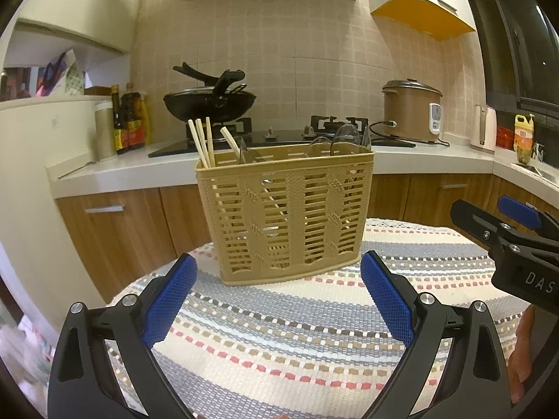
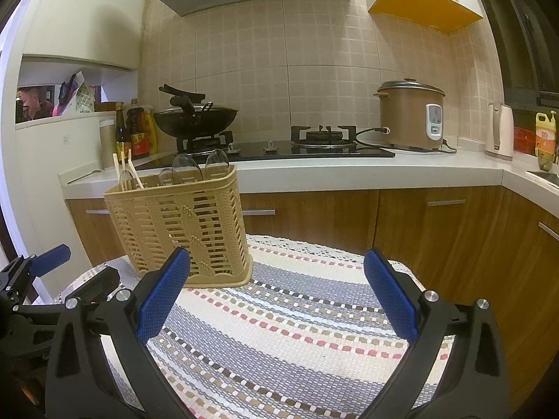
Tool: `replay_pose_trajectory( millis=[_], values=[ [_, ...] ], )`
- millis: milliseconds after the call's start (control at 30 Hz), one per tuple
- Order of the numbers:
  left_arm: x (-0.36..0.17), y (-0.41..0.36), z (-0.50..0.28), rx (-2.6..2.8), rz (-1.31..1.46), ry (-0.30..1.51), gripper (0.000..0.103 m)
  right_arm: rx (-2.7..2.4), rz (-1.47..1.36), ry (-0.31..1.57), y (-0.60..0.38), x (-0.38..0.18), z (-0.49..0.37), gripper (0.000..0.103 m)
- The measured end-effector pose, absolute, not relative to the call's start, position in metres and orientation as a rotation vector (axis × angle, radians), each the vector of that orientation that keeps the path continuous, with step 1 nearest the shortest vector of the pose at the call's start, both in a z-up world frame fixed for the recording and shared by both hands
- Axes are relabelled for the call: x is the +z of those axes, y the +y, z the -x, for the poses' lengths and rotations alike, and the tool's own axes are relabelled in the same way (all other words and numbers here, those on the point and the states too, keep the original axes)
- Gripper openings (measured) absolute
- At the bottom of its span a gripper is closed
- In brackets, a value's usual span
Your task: Organize utensils
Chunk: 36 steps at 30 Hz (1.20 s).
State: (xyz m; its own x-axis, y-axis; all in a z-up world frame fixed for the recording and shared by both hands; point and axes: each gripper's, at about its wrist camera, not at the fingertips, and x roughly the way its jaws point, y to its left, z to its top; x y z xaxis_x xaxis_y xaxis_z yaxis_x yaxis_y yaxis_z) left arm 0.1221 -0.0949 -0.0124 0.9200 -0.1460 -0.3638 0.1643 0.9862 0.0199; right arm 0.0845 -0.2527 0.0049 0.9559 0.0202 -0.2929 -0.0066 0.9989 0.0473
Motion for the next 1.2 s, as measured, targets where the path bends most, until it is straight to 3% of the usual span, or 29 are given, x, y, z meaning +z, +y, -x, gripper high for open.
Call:
replay_pose_trajectory(
  millis=[1200],
  values=[
    [-0.014,-0.085,-0.129,-0.152,-0.009,0.400,0.093,-0.004,-0.042,0.320,-0.252,0.000,-0.089,0.095]
  ],
)
